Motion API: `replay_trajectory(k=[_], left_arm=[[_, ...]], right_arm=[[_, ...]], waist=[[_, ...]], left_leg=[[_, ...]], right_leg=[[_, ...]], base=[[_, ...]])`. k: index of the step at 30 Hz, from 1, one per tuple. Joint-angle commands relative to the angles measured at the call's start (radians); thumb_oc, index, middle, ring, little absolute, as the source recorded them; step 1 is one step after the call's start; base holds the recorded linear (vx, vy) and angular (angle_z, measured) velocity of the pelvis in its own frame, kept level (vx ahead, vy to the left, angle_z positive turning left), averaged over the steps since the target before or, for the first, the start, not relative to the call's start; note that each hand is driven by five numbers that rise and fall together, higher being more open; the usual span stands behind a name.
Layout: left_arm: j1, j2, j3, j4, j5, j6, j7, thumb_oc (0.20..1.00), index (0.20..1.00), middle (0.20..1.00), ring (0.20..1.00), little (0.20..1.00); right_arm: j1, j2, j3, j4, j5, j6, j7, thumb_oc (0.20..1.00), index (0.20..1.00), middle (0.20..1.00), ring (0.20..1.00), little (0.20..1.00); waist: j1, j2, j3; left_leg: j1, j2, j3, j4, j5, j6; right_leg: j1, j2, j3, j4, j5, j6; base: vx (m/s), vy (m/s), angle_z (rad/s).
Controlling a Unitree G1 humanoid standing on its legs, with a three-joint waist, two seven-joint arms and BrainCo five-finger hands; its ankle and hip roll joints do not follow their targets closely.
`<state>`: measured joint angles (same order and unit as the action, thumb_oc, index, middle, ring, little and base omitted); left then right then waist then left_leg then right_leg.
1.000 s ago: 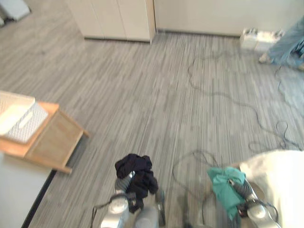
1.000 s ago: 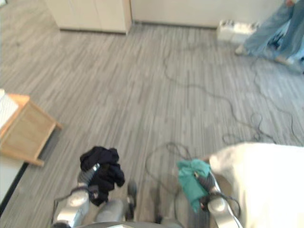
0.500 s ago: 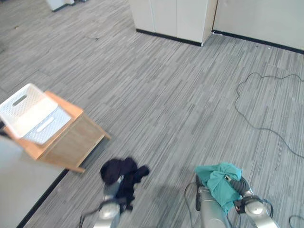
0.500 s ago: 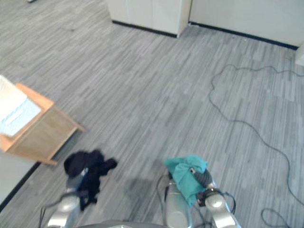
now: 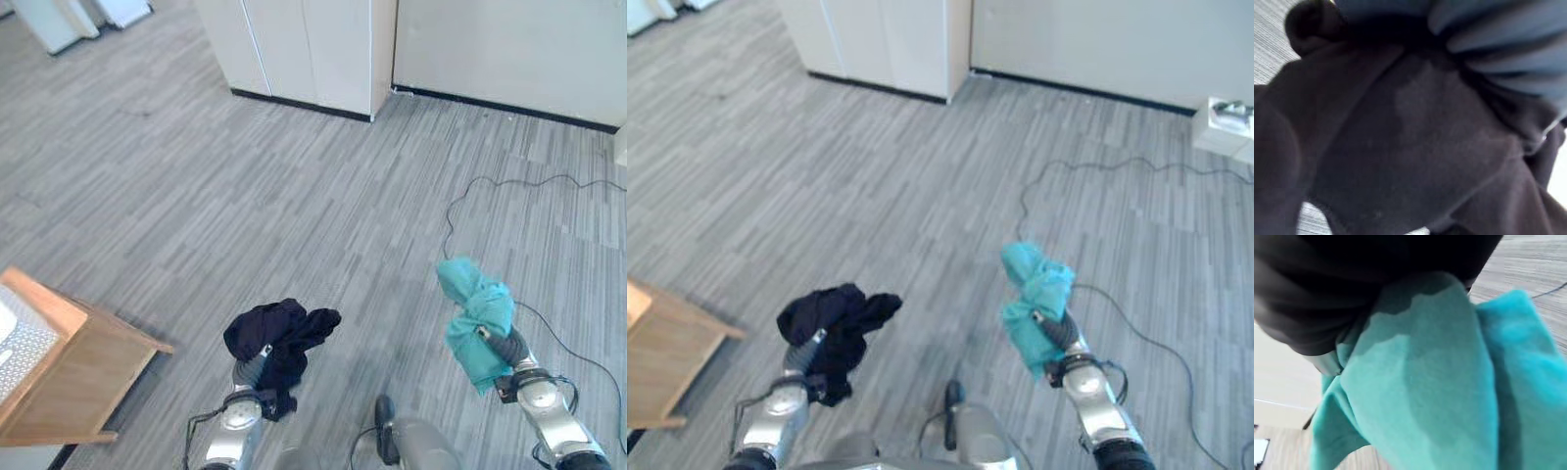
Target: Tidy up the quilt and then pick up the clothes from the bed and put them into the laundry hamper.
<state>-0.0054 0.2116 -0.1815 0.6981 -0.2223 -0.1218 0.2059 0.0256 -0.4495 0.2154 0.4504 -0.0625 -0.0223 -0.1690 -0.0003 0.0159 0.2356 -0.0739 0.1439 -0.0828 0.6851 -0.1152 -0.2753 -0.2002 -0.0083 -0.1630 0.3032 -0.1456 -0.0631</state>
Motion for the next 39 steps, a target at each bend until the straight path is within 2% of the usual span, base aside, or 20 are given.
replay_trajectory(k=[1, 3, 4, 6, 8, 11, 14, 19, 20, 21, 22, 23, 26, 27, 31, 33, 34, 36, 38, 39], left_arm=[[0.162, 0.023, 0.103, -0.201, 0.017, 0.002, -0.013, 0.2, 0.2, 0.2, 0.2, 0.2], [0.168, 0.029, 0.106, -0.191, 0.036, 0.018, -0.011, 0.2, 0.2, 0.2, 0.2, 0.2], [0.169, 0.029, 0.105, -0.191, 0.036, 0.019, -0.011, 0.2, 0.2, 0.2, 0.2, 0.2], [0.165, 0.048, 0.107, -0.203, 0.045, 0.028, 0.006, 0.2, 0.2, 0.2, 0.2, 0.2], [0.158, 0.055, 0.106, -0.203, 0.054, 0.028, 0.009, 0.2, 0.2, 0.2, 0.2, 0.2], [0.141, 0.08, 0.097, -0.222, 0.075, 0.023, -0.001, 0.2, 0.2, 0.2, 0.2, 0.2], [0.111, 0.098, 0.112, -0.209, 0.096, 0.021, 0.013, 0.2, 0.2, 0.2, 0.2, 0.2], [0.107, 0.098, 0.114, -0.18, 0.101, 0.01, 0.02, 0.2, 0.2, 0.2, 0.2, 0.2], [0.122, 0.086, 0.116, -0.175, 0.08, 0.007, 0.015, 0.2, 0.2, 0.2, 0.2, 0.2], [0.123, 0.085, 0.117, -0.176, 0.079, 0.007, 0.015, 0.2, 0.2, 0.2, 0.2, 0.2], [0.125, 0.068, 0.11, -0.185, 0.064, 0.006, 0.009, 0.2, 0.2, 0.2, 0.2, 0.2], [0.125, 0.067, 0.102, -0.207, 0.059, 0.012, -0.01, 0.2, 0.2, 0.2, 0.2, 0.2], [0.122, 0.059, 0.102, -0.22, 0.061, 0.003, -0.003, 0.2, 0.2, 0.2, 0.2, 0.2], [0.128, 0.055, 0.105, -0.228, 0.059, -0.002, 0.0, 0.2, 0.2, 0.2, 0.2, 0.2], [0.141, 0.053, 0.108, -0.244, 0.056, -0.01, 0.001, 0.2, 0.2, 0.2, 0.2, 0.2], [0.152, 0.052, 0.111, -0.249, 0.068, -0.007, 0.0, 0.2, 0.2, 0.2, 0.2, 0.2], [0.152, 0.055, 0.111, -0.258, 0.088, 0.003, -0.006, 0.2, 0.2, 0.2, 0.2, 0.2], [0.168, 0.059, 0.12, -0.277, 0.1, 0.019, -0.023, 0.2, 0.2, 0.2, 0.2, 0.2], [0.178, 0.064, 0.119, -0.278, 0.108, 0.024, -0.027, 0.2, 0.2, 0.2, 0.2, 0.2], [0.176, 0.07, 0.115, -0.274, 0.115, 0.03, -0.027, 0.2, 0.2, 0.2, 0.2, 0.2]], right_arm=[[-0.045, 0.037, -0.053, -0.123, -0.014, -0.036, 0.047, 0.2, 0.2, 0.2, 0.2, 0.2], [-0.026, 0.05, -0.057, -0.11, -0.033, -0.034, 0.054, 0.2, 0.2, 0.2, 0.2, 0.2], [-0.026, 0.05, -0.058, -0.111, -0.033, -0.034, 0.055, 0.2, 0.2, 0.2, 0.2, 0.2], [0.004, 0.067, -0.076, -0.116, -0.029, -0.03, 0.052, 0.2, 0.2, 0.2, 0.2, 0.2], [0.011, 0.067, -0.084, -0.113, -0.023, -0.029, 0.052, 0.2, 0.2, 0.2, 0.2, 0.2], [0.023, 0.062, -0.104, -0.096, -0.003, -0.03, 0.046, 0.2, 0.2, 0.2, 0.2, 0.2], [0.034, 0.058, -0.123, -0.081, 0.008, -0.028, 0.036, 0.2, 0.2, 0.2, 0.2, 0.2], [0.038, 0.058, -0.12, -0.068, 0.006, -0.032, 0.037, 0.2, 0.2, 0.2, 0.2, 0.2], [0.03, 0.046, -0.111, -0.074, 0.017, -0.04, 0.045, 0.2, 0.2, 0.2, 0.2, 0.2], [0.03, 0.045, -0.11, -0.073, 0.017, -0.04, 0.045, 0.2, 0.2, 0.2, 0.2, 0.2], [0.019, 0.023, -0.114, -0.083, 0.032, -0.051, 0.037, 0.2, 0.2, 0.2, 0.2, 0.2], [0.017, 0.006, -0.114, -0.097, 0.045, -0.053, 0.03, 0.2, 0.2, 0.2, 0.2, 0.2], [-0.02, -0.019, -0.099, -0.105, 0.029, -0.044, 0.038, 0.2, 0.2, 0.2, 0.2, 0.2], [-0.029, -0.021, -0.092, -0.1, 0.025, -0.042, 0.043, 0.2, 0.2, 0.2, 0.2, 0.2], [-0.055, -0.015, -0.07, -0.082, 0.026, -0.043, 0.051, 0.2, 0.2, 0.2, 0.2, 0.2], [-0.05, -0.009, -0.063, -0.072, 0.018, -0.045, 0.052, 0.2, 0.2, 0.2, 0.2, 0.2], [-0.039, 0.002, -0.065, -0.074, 0.011, -0.049, 0.046, 0.2, 0.2, 0.2, 0.2, 0.2], [-0.011, 0.017, -0.061, -0.093, -0.011, -0.047, 0.053, 0.2, 0.2, 0.2, 0.2, 0.2], [0.003, 0.036, -0.053, -0.086, -0.033, -0.048, 0.059, 0.2, 0.2, 0.2, 0.2, 0.2], [0.004, 0.045, -0.053, -0.079, -0.045, -0.045, 0.061, 0.2, 0.2, 0.2, 0.2, 0.2]], waist=[[0.182, -0.028, -0.039], [0.189, -0.049, -0.045], [0.188, -0.051, -0.045], [0.133, -0.002, -0.027], [0.112, 0.004, -0.02], [0.061, -0.015, -0.006], [0.026, -0.028, -0.005], [0.011, -0.035, -0.011], [0.009, -0.023, -0.017], [0.007, -0.019, -0.018], [0.004, -0.006, -0.006], [0.011, -0.02, 0.016], [0.049, -0.032, 0.043], [0.064, -0.029, 0.048], [0.115, -0.034, 0.04], [0.137, -0.022, 0.022], [0.142, -0.004, 0.011], [0.15, -0.021, -0.006], [0.157, -0.047, -0.021], [0.156, -0.063, -0.023]], left_leg=[[-0.053, -0.135, 0.605, -0.577, 0.096, 0.333], [-0.007, -0.175, 0.558, -0.601, 0.064, 0.376], [-0.008, -0.178, 0.557, -0.603, 0.065, 0.378], [0.11, -0.141, 0.438, -0.679, 0.068, 0.376], [0.134, -0.13, 0.395, -0.702, 0.074, 0.362], [0.205, -0.121, 0.243, -0.747, 0.063, 0.284], [0.247, -0.061, 0.144, -0.772, 0.037, 0.202], [0.286, 0.03, 0.082, -0.772, 0.033, 0.147], [0.279, 0.094, 0.074, -0.739, 0.073, 0.135], [0.278, 0.099, 0.072, -0.738, 0.072, 0.133], [0.195, 0.152, 0.122, -0.572, 0.167, 0.136], [0.119, 0.13, 0.163, -0.37, 0.164, 0.162], [0.016, -0.068, 0.066, -0.181, 0.072, 0.187], [-0.007, -0.098, 0.065, -0.164, 0.049, 0.194], [-0.117, -0.141, 0.116, -0.297, 0.031, 0.218], [-0.131, -0.142, 0.18, -0.461, 0.088, 0.228], [-0.149, -0.097, 0.361, -0.574, 0.185, 0.215], [-0.102, -0.068, 0.512, -0.618, 0.188, 0.248], [-0.072, -0.109, 0.471, -0.621, 0.162, 0.292], [-0.038, -0.129, 0.466, -0.643, 0.146, 0.313]], right_leg=[[0.436, -0.05, -0.12, -0.138, -0.012, 0.201], [0.368, -0.091, -0.138, 0.132, 0.155, 0.317], [0.364, -0.095, -0.139, 0.14, 0.152, 0.318], [0.179, -0.116, -0.104, 0.432, 0.189, 0.314], [0.141, -0.144, -0.104, 0.402, 0.17, 0.297], [0.08, -0.207, -0.048, 0.01, 0.135, 0.245], [0.011, -0.263, 0.023, -0.308, 0.268, 0.294], [0.013, -0.244, 0.051, -0.273, 0.284, 0.307], [0.023, -0.203, 0.054, -0.256, 0.259, 0.289], [0.024, -0.199, 0.051, -0.255, 0.257, 0.287], [0.07, -0.185, 0.008, -0.263, 0.23, 0.253], [0.135, -0.177, -0.033, -0.296, 0.207, 0.215], [0.189, -0.145, -0.001, -0.331, 0.184, 0.188], [0.21, -0.128, 0.011, -0.34, 0.172, 0.187], [0.28, -0.117, 0.033, -0.369, 0.129, 0.182], [0.331, -0.089, 0.028, -0.38, 0.097, 0.182], [0.391, -0.053, -0.002, -0.371, 0.045, 0.174], [0.433, -0.046, -0.035, -0.284, -0.006, 0.183], [0.427, -0.063, -0.046, -0.159, 0.019, 0.22], [0.396, -0.079, -0.048, -0.034, 0.075, 0.269]], base=[[0.85, 0.126, 1.82], [0.55, 0.062, 1.9], [0.36, -0.021, 0.81], [0.59, -0.157, 0.58], [0.47, -0.228, 2.51], [0.58, -0.456, 2.69], [0.53, -0.529, 0.95], [0.33, -0.433, 1.27], [0.18, -0.306, 0.53], [0.33, -0.614, 0.73], [0.29, -0.581, 0.47], [0.35, -0.707, 0.26], [0.25, -0.364, -0.82], [0.25, -0.203, -0.95], [0.34, -0.07, -0.95], [0.5, 0.009, -0.6], [0.57, -0.009, -0.22], [0.7, 0.001, 0.65], [0.53, 0.075, 0.69], [0.42, 0.111, 0.01]])
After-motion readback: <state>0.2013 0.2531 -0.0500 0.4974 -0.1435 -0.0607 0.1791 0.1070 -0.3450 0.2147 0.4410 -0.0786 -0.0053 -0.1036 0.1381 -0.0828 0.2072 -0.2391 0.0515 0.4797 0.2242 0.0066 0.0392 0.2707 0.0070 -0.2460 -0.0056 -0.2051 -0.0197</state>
